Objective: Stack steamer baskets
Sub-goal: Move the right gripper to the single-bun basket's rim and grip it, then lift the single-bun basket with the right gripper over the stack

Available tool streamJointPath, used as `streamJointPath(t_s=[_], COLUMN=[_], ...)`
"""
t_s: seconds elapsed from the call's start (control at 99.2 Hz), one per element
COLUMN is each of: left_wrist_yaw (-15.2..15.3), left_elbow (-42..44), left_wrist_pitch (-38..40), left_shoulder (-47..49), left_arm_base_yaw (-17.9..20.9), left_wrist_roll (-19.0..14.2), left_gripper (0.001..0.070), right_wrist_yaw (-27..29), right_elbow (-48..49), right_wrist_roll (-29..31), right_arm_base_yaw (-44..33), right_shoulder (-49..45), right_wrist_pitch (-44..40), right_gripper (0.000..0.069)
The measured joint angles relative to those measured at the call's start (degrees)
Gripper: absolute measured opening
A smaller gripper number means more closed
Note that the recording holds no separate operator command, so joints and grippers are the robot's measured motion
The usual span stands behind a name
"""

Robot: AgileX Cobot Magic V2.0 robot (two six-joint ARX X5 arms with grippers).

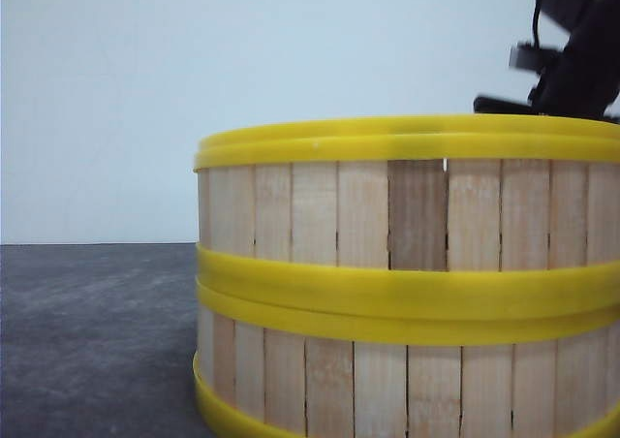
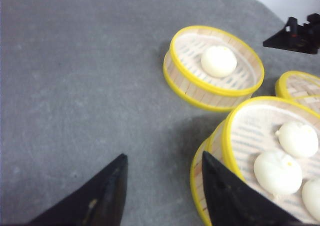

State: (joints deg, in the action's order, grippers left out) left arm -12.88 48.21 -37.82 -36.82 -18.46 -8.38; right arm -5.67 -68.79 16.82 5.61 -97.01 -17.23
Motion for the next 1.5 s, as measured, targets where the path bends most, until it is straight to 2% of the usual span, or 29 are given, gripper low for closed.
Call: streamJointPath(t_s=[0.181,0.524,0.927,1.088,1.27,1.502], left_wrist_yaw=[0.0,0.0,0.0,0.0,0.0,0.0], left_elbow=[0.0,0.0,0.0,0.0,0.0,0.0], left_wrist_pitch=[-1.8,-2.5,-2.7,-3.3,-4.8,-5.3], left_shoulder=[0.0,0.0,0.0,0.0,0.0,0.0], left_arm_base_yaw=[0.0,0.0,0.0,0.0,0.0,0.0], left_wrist_roll=[0.0,0.0,0.0,0.3,1.2,1.6], left_gripper=[0.0275,0.0275,0.0275,0.0275,0.0275,0.0275], right_wrist_yaw=[1.1,1.2,1.0,1.2,1.4,0.2], right_elbow=[-0.2,-0.4,-0.4,-0.4,-0.4,-1.7], right_wrist_roll=[2.0,4.5,4.7,5.6,6.4,10.1], right_arm_base_yaw=[0.0,0.1,0.5,0.8,0.9,0.9], right_shoulder=[-4.1,-6.3,-7.9,-8.0,-8.1,-7.9], right_wrist_pitch=[2.8,4.2,3.8,4.1,4.9,7.1], right_gripper=[0.0311,0.0147,0.0129,0.0036,0.0034,0.0034])
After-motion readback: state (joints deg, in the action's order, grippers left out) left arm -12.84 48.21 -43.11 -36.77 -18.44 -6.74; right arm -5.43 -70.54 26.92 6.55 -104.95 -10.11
